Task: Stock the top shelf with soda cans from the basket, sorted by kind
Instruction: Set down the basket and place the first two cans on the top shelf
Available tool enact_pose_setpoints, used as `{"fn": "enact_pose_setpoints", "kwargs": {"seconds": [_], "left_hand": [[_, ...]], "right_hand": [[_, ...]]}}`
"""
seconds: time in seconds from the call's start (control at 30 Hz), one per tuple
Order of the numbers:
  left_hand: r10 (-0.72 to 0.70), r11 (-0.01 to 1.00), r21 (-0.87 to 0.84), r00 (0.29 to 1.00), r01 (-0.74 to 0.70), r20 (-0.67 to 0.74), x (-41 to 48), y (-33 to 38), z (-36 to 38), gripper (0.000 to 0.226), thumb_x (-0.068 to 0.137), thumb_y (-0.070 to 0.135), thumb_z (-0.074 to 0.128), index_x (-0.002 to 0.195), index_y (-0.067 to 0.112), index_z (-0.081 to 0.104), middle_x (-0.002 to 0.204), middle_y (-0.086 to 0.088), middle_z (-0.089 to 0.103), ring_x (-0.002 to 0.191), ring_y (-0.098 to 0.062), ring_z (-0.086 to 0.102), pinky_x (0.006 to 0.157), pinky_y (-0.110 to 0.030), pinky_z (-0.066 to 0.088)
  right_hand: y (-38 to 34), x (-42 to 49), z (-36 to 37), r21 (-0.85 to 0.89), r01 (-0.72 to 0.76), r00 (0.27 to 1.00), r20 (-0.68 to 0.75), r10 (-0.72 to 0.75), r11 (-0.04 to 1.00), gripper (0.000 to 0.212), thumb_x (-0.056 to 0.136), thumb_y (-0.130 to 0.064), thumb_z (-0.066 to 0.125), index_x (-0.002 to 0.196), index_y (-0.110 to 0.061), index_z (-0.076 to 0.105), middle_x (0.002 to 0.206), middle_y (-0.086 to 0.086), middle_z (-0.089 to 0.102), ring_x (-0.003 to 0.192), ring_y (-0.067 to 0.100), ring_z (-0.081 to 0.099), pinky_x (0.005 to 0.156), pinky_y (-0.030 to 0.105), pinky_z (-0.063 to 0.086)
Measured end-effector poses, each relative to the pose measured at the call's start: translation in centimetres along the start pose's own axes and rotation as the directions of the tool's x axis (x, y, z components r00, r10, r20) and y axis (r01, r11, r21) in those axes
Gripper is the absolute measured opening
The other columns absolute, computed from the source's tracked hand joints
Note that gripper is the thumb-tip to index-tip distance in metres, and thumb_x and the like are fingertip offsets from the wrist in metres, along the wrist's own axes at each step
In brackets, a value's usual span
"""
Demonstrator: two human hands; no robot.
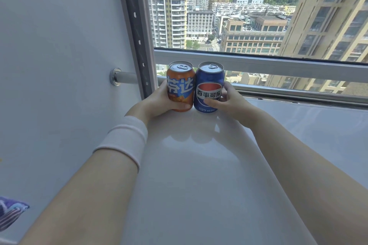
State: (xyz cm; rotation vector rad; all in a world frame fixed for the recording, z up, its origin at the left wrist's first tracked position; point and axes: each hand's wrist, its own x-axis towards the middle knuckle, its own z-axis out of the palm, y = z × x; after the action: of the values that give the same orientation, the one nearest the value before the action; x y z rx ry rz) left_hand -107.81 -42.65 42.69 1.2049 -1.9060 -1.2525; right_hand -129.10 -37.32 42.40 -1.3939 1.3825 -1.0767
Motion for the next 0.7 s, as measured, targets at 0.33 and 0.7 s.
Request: {"fn": "enact_pose_setpoints", "kwargs": {"seconds": [0.33, 0.7], "left_hand": [[0.049, 0.997, -0.057, 0.994, -0.054, -0.093, -0.9, 0.1, 0.8, 0.075, 0.065, 0.009, 0.083, 0.129, 0.016, 0.044, 0.116, 0.000, 0.065, 0.104, -0.012, 0.063, 0.095, -0.036, 0.050], [-0.042, 0.997, 0.055, 0.963, 0.058, -0.268, -7.6, 2.0, 3.3, 0.105, 0.077, 0.038, 0.072, 0.147, 0.022, -0.003, 0.156, 0.000, 0.015, 0.141, -0.017, 0.019, 0.105, -0.029, 0.021]], "right_hand": [[-0.2, -1.0, 0.7, -0.023, -0.004, 0.998, -0.065, 0.003, 1.000, 0.074, 0.079, -0.023, 0.072, 0.140, -0.017, 0.031, 0.137, 0.006, 0.050, 0.123, 0.019, 0.050, 0.093, 0.032, 0.047], [-1.9, -8.7, 0.9, -0.299, -0.022, 0.967, -0.249, -0.056, 0.954, 0.093, 0.082, -0.037, 0.066, 0.149, -0.016, 0.006, 0.156, 0.006, 0.016, 0.143, 0.018, 0.018, 0.113, 0.034, 0.022]]}}
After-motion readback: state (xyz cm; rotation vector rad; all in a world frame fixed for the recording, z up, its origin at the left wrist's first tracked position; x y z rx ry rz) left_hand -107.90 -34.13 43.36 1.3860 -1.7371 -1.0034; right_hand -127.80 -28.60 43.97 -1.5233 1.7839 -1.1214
